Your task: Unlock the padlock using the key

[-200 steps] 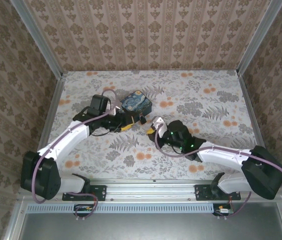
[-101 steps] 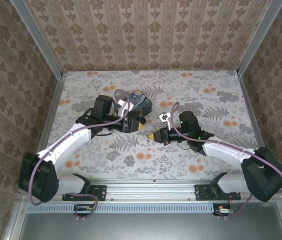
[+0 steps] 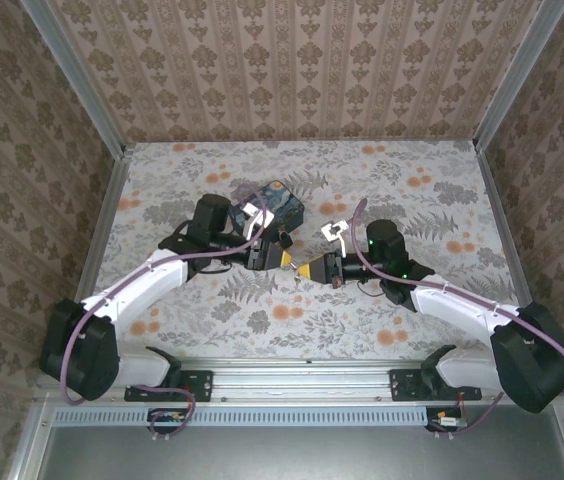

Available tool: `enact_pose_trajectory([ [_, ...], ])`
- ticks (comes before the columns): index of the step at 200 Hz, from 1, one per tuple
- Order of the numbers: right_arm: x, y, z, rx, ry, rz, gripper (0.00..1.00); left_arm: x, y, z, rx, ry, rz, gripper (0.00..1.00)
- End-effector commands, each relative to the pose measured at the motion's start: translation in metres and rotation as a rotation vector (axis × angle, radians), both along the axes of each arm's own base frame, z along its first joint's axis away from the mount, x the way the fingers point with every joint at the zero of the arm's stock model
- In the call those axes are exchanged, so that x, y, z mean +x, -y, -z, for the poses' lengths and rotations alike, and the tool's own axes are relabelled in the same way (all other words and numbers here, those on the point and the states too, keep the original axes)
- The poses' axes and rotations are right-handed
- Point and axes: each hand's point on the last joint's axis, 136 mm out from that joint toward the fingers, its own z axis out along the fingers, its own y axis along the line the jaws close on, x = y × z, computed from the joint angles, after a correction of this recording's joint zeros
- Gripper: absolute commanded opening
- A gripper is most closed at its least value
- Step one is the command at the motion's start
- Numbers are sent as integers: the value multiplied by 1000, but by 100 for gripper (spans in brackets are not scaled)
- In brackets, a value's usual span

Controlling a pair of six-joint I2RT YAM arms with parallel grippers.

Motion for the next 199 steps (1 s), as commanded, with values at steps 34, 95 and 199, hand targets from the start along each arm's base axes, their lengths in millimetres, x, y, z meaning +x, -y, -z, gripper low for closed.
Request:
enact_pose_trajectory([
  [34,2,-4,-11,37,26,-29,0,-16,5,-17,-80,21,77,24],
  [95,8,-6,-10,41,33,-13,0,-24,4,-16,-77,8,104,19],
  [199,16,-3,-11,65,28,37,19,-19,7,-10,-61,-4,68,0],
])
